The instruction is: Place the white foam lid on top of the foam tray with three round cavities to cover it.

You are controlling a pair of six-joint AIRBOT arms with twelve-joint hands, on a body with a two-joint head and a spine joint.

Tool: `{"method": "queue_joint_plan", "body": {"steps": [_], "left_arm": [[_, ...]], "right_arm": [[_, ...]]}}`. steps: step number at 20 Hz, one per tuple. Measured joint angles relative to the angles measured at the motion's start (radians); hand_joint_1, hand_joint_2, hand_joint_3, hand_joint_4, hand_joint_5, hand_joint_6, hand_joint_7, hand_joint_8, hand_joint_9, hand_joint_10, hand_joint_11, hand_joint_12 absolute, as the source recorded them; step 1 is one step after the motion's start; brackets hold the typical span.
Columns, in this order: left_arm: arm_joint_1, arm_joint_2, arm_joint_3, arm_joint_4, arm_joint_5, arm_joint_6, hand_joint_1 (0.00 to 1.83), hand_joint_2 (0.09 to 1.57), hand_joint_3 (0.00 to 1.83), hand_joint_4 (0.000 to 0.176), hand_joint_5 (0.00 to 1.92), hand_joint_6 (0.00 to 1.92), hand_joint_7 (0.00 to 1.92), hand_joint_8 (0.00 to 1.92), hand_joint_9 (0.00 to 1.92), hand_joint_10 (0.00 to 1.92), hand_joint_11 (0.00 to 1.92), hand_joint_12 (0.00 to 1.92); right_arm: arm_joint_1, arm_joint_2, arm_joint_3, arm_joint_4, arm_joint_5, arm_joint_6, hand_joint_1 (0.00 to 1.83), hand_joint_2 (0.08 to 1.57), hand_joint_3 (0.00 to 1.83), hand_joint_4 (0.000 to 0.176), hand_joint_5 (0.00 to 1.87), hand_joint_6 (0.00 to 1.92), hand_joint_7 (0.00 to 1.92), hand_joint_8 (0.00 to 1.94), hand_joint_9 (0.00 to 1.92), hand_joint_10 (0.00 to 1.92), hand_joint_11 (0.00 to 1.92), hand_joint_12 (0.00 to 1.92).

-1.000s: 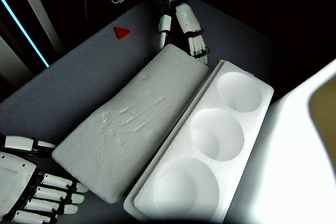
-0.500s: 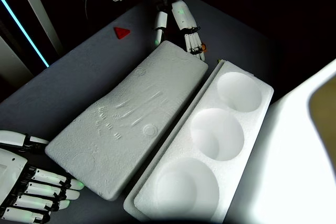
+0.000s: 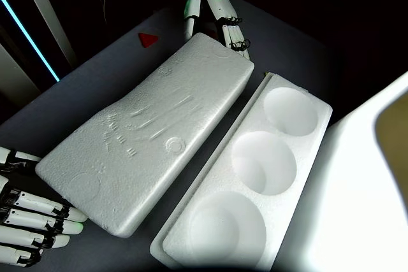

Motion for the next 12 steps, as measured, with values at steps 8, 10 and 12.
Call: {"method": "queue_joint_plan", "body": {"steps": [8,10,12], "left_arm": [[0.0,0.061,-0.04,0.018,-0.063,-0.013,0.3,1.19,0.0,0.0,0.25,0.01,0.08,0.01,0.09,0.01,0.0,0.0],[0.0,0.076,-0.047,0.018,-0.09,-0.017,0.3,1.19,0.0,0.0,0.24,0.0,0.07,0.0,0.09,0.01,0.0,0.0],[0.0,0.08,-0.048,0.019,-0.112,-0.019,0.31,1.18,0.0,0.0,0.25,0.01,0.08,0.01,0.09,0.01,0.01,0.0]], "right_arm": [[-0.033,0.067,-0.043,-0.037,0.094,0.027,0.35,1.27,0.0,0.0,0.17,0.34,0.29,0.0,0.06,0.81,0.0,1.68],[-0.033,0.079,-0.053,-0.046,0.129,0.029,0.35,1.27,0.0,0.0,0.17,0.34,0.3,0.01,0.06,0.82,0.0,1.68],[-0.033,0.082,-0.054,-0.048,0.148,0.03,0.37,1.25,0.0,0.0,0.14,0.44,0.34,0.02,0.07,0.85,0.0,1.69]]}}
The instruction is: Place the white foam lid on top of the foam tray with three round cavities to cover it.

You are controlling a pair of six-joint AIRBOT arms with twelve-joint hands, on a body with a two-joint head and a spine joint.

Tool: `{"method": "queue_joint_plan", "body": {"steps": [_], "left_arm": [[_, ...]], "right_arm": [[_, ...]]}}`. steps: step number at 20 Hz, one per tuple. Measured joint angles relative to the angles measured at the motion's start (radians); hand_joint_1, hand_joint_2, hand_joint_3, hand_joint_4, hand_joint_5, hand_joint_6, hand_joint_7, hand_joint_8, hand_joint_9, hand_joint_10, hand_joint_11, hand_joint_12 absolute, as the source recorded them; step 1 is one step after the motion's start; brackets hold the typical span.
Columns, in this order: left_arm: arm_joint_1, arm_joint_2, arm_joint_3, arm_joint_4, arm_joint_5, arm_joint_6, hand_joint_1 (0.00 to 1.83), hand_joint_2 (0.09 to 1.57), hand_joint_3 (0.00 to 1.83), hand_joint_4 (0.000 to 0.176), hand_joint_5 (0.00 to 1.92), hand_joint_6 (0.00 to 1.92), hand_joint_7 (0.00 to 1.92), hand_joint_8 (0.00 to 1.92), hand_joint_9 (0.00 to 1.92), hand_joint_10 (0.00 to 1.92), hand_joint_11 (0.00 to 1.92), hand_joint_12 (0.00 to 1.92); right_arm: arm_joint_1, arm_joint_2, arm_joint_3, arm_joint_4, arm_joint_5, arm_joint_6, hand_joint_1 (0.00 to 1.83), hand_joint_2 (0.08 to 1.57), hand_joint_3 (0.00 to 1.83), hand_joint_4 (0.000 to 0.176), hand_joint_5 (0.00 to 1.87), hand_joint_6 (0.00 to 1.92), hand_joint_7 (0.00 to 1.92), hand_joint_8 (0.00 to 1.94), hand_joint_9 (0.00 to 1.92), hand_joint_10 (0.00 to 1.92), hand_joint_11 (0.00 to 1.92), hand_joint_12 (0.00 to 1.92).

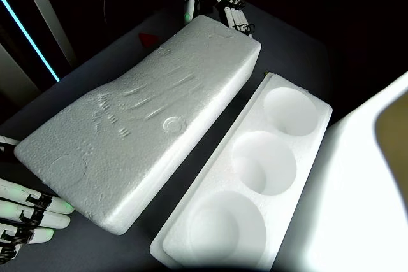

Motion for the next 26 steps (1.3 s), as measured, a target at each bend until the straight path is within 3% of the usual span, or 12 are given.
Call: {"method": "queue_joint_plan", "body": {"steps": [3,4,6,8,10,13,14,20,21,22,25,26], "left_arm": [[-0.007,0.003,0.008,0.008,-0.006,-0.003,0.33,1.18,0.0,0.0,0.27,0.02,0.1,0.01,0.1,0.01,0.04,0.02],[-0.024,0.003,0.014,0.013,0.002,-0.003,0.32,1.16,0.01,0.0,0.28,0.01,0.1,0.0,0.11,0.01,0.0,0.29],[-0.057,0.003,0.029,0.023,0.008,-0.003,0.34,1.17,0.0,0.0,0.28,0.01,0.1,0.0,0.1,0.0,0.0,0.37],[-0.099,-0.003,0.048,0.039,0.029,-0.005,0.38,1.17,0.0,0.0,0.29,0.01,0.11,0.0,0.1,0.0,0.0,0.47],[-0.139,-0.02,0.069,0.055,0.049,-0.006,0.41,1.16,0.0,0.0,0.3,0.01,0.1,0.0,0.1,0.0,0.0,0.57],[-0.167,-0.032,0.09,0.072,0.093,-0.006,0.43,1.16,0.0,0.0,0.29,0.0,0.1,0.0,0.09,0.0,0.0,0.67],[-0.175,-0.032,0.093,0.071,0.101,-0.006,0.42,1.16,0.0,0.0,0.29,0.0,0.1,0.0,0.09,0.0,0.0,0.72],[-0.192,-0.053,0.132,0.068,0.14,-0.009,0.38,1.14,0.0,0.0,0.29,0.0,0.09,0.0,0.07,0.0,0.0,0.67],[-0.201,-0.058,0.14,0.068,0.151,-0.01,0.39,1.14,0.0,0.0,0.3,0.01,0.09,0.0,0.08,0.0,0.0,0.72],[-0.204,-0.058,0.144,0.068,0.154,-0.01,0.39,1.14,0.0,0.0,0.3,0.01,0.09,0.0,0.08,0.0,0.0,0.72],[-0.22,-0.064,0.164,0.07,0.163,-0.011,0.42,1.15,0.0,0.0,0.3,0.0,0.09,0.0,0.06,0.01,0.0,0.58],[-0.227,-0.069,0.173,0.072,0.174,-0.011,0.42,1.15,0.0,0.0,0.31,0.0,0.1,0.0,0.08,0.01,0.0,0.65]], "right_arm": [[0.0,0.0,0.006,-0.005,0.006,0.002,0.37,1.25,0.0,0.0,0.14,0.46,0.35,0.01,0.07,0.84,0.0,1.71],[0.0,0.0,0.011,-0.007,0.007,0.002,0.41,1.27,0.0,0.0,0.11,0.45,0.33,0.0,0.06,0.86,0.0,1.76],[0.007,-0.001,0.017,-0.006,0.008,0.003,0.43,1.27,0.0,0.0,0.11,0.44,0.32,0.0,0.03,0.86,0.0,1.72],[0.011,-0.003,0.028,-0.002,0.007,0.005,0.4,1.25,0.0,0.0,0.13,0.41,0.24,0.0,0.0,0.74,0.0,1.75],[0.014,-0.004,0.039,0.01,0.005,0.006,0.47,1.25,0.0,0.0,0.08,0.56,0.27,0.01,0.0,0.83,0.0,1.7],[0.05,-0.019,0.061,0.021,-0.013,0.005,0.48,1.26,0.0,0.0,0.06,0.62,0.29,0.02,0.0,0.9,0.0,1.73],[0.065,-0.024,0.069,0.016,-0.023,0.005,0.45,1.26,0.0,0.0,0.07,0.56,0.29,0.02,0.0,0.89,0.0,1.74],[0.169,-0.087,0.146,0.006,-0.115,0.003,0.5,1.28,0.0,0.0,0.08,0.43,0.3,0.02,0.0,0.92,0.0,1.81],[0.188,-0.096,0.159,0.007,-0.142,0.002,0.52,1.27,0.0,0.0,0.11,0.32,0.25,0.0,0.0,0.76,0.0,1.69],[0.204,-0.105,0.171,0.006,-0.159,0.001,0.52,1.27,0.0,0.0,0.11,0.32,0.25,0.0,0.0,0.76,0.0,1.69],[0.261,-0.129,0.204,0.013,-0.203,-0.008,0.52,1.3,0.0,0.0,0.21,0.13,0.17,0.0,0.0,0.42,0.0,1.49],[0.277,-0.132,0.209,0.012,-0.215,-0.014,0.51,1.29,0.0,0.0,0.24,0.12,0.19,0.01,0.0,0.5,0.0,1.54]]}}
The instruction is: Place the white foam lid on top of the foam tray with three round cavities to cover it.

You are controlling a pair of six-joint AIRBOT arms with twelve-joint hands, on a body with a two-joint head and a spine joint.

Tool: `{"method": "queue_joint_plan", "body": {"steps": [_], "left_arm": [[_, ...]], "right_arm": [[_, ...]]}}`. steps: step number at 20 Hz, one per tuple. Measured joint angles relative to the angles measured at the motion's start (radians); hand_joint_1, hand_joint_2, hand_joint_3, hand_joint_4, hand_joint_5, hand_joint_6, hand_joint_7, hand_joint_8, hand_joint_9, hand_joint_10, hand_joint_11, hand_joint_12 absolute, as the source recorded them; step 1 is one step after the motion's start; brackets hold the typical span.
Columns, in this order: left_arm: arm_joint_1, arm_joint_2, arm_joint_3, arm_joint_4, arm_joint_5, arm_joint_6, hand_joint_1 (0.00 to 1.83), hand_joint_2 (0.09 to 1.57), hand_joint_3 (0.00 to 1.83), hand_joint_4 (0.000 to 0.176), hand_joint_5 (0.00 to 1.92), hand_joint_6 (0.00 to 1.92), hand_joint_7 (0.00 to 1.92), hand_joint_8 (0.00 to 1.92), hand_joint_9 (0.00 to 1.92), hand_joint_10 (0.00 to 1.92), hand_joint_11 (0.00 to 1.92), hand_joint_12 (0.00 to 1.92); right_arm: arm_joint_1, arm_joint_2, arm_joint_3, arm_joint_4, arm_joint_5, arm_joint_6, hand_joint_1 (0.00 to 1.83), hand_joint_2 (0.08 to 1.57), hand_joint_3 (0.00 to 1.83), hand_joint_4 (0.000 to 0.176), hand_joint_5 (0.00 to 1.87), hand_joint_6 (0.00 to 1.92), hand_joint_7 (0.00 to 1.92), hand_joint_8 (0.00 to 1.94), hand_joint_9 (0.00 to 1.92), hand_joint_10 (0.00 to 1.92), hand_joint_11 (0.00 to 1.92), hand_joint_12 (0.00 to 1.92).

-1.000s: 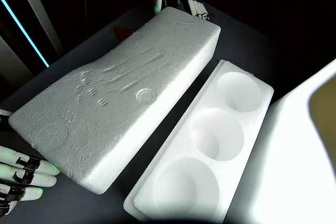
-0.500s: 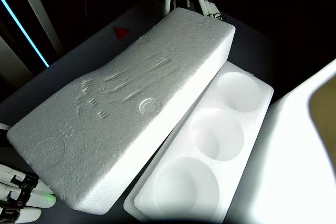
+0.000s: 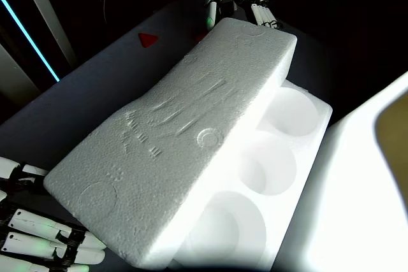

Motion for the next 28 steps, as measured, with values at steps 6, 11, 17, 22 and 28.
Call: {"method": "queue_joint_plan", "body": {"steps": [6,11,17,22,28], "left_arm": [[-0.058,-0.027,0.055,0.003,0.049,-0.005,0.4,1.13,0.0,0.0,0.32,0.0,0.15,0.0,0.13,0.02,0.0,0.98],[-0.087,-0.039,0.079,0.005,0.087,-0.011,0.44,1.13,0.0,0.0,0.33,0.01,0.18,0.01,0.14,0.01,0.0,1.14],[-0.148,-0.07,0.131,0.032,0.138,-0.028,0.49,1.13,0.0,0.0,0.32,0.0,0.17,0.0,0.16,0.02,0.0,1.15],[-0.203,-0.08,0.161,0.065,0.183,-0.037,0.53,1.13,0.0,0.0,0.31,0.0,0.11,0.0,0.09,0.0,0.0,0.95],[-0.276,-0.119,0.222,0.104,0.262,-0.047,0.58,1.12,0.0,0.0,0.33,0.01,0.18,0.01,0.11,0.02,0.0,0.73]], "right_arm": [[0.076,-0.04,0.056,-0.006,-0.09,-0.021,0.48,1.24,0.0,0.0,0.25,0.14,0.27,0.02,0.0,0.73,0.0,1.7],[0.125,-0.053,0.083,-0.014,-0.134,-0.033,0.5,1.23,0.0,0.0,0.26,0.09,0.13,0.0,0.0,0.23,0.0,1.33],[0.188,-0.083,0.13,-0.006,-0.192,-0.043,0.51,1.24,0.0,0.0,0.28,0.12,0.26,0.02,0.04,0.54,0.0,1.42],[0.238,-0.092,0.151,-0.007,-0.227,-0.065,0.47,1.25,0.0,0.0,0.2,0.12,0.29,0.01,0.0,0.69,0.0,1.46],[0.322,-0.133,0.216,-0.004,-0.311,-0.089,0.51,1.26,0.0,0.0,0.02,0.0,0.03,0.0,0.0,0.04,0.0,0.21]]}}
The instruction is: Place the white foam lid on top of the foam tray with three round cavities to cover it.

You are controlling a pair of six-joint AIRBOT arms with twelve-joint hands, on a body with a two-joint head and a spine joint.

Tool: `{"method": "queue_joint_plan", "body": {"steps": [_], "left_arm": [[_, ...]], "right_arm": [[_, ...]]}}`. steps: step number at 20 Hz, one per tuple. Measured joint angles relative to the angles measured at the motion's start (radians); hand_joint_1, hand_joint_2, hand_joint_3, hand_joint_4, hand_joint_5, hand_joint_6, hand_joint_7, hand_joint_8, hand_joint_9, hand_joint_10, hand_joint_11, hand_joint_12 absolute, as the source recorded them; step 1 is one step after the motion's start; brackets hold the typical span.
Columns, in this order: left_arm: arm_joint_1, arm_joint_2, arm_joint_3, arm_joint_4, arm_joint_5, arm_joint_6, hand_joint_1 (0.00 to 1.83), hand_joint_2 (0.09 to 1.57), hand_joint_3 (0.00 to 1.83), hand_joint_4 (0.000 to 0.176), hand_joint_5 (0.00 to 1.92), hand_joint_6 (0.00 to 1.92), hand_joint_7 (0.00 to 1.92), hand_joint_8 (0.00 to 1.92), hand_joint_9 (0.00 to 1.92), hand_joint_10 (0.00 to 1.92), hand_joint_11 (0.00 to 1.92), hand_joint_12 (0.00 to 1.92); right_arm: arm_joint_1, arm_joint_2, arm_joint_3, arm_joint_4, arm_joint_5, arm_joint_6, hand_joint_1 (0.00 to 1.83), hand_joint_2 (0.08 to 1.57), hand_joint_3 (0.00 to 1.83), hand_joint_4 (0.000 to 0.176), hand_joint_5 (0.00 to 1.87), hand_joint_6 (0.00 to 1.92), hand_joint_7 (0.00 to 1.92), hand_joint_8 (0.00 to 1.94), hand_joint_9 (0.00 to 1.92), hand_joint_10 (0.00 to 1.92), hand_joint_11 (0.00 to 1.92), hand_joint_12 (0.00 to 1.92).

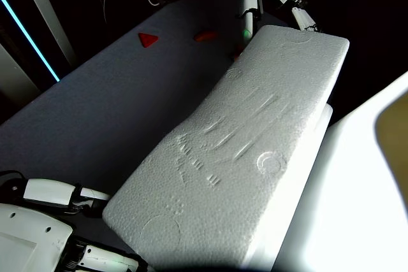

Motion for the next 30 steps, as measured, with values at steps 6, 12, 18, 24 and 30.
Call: {"method": "queue_joint_plan", "body": {"steps": [6,12,18,24,30], "left_arm": [[-0.023,-0.039,0.051,0.003,0.06,-0.002,0.55,1.1,0.0,0.0,0.36,0.01,0.2,0.0,0.14,0.02,0.0,1.0],[-0.032,-0.068,0.082,0.007,0.098,-0.013,0.6,1.11,0.0,0.0,0.36,0.0,0.2,0.0,0.14,0.01,0.0,0.76],[-0.035,-0.076,0.094,0.018,0.113,-0.017,0.58,1.1,0.0,0.0,0.31,0.0,0.16,0.0,0.11,0.0,0.0,0.59],[-0.057,-0.099,0.126,0.045,0.158,-0.024,0.55,1.1,0.0,0.0,0.2,0.0,0.08,0.0,0.05,0.0,0.0,0.49],[-0.058,-0.121,0.146,0.05,0.162,-0.029,0.5,1.09,0.0,0.0,0.1,0.0,0.03,0.0,0.02,0.0,0.0,0.42]], "right_arm": [[0.07,-0.035,0.048,0.005,-0.054,-0.023,0.48,1.26,0.0,0.0,0.09,0.0,0.07,0.03,0.06,0.03,0.01,0.4],[0.087,-0.049,0.068,0.0,-0.088,-0.044,0.48,1.24,0.0,0.0,0.22,0.02,0.19,0.01,0.13,0.09,0.0,1.44],[0.087,-0.051,0.07,0.021,-0.095,-0.047,0.51,1.26,0.0,0.0,0.18,0.0,0.18,0.0,0.11,0.11,0.0,1.06],[0.087,-0.064,0.091,0.037,-0.117,-0.047,0.5,1.25,0.0,0.0,0.26,0.02,0.25,0.01,0.16,0.13,0.0,1.26],[0.087,-0.073,0.1,0.089,-0.13,-0.114,0.52,1.21,0.0,0.0,0.21,0.01,0.22,0.01,0.16,0.13,0.0,1.3]]}}
